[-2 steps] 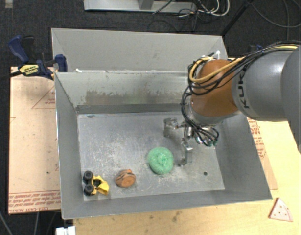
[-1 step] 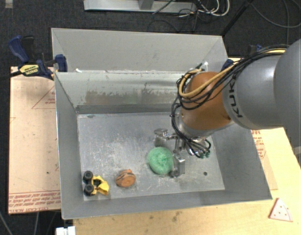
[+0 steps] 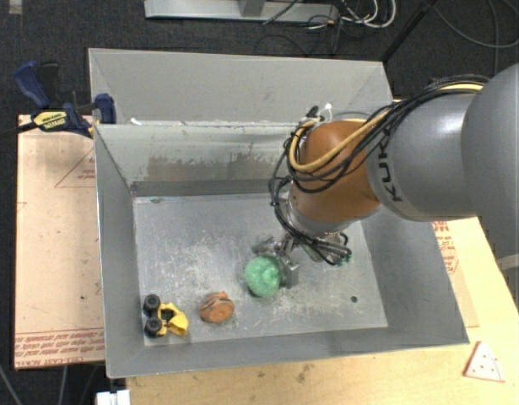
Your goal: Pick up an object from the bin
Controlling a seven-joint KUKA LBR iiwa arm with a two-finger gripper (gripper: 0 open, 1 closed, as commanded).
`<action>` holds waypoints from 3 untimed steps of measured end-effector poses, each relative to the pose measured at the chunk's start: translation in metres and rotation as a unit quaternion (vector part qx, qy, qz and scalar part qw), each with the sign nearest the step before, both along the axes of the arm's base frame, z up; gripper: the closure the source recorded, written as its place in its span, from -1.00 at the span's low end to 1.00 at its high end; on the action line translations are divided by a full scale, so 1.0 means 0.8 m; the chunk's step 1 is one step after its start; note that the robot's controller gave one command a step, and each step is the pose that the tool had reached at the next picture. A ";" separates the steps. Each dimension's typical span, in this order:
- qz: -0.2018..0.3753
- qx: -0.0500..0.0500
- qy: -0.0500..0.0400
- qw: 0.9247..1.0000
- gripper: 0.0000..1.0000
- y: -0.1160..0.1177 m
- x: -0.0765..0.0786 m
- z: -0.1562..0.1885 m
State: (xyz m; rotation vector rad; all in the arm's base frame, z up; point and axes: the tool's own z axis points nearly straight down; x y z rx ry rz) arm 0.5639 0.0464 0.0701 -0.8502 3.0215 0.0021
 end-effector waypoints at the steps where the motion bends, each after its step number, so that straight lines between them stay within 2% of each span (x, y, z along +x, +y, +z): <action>1: 0.000 0.000 0.000 1.000 1.00 0.000 0.000 0.000; 3: 0.000 0.000 0.000 1.000 1.00 0.000 0.000 0.000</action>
Offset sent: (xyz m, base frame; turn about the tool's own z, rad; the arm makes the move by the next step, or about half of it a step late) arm 0.0000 0.0000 0.0000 0.0000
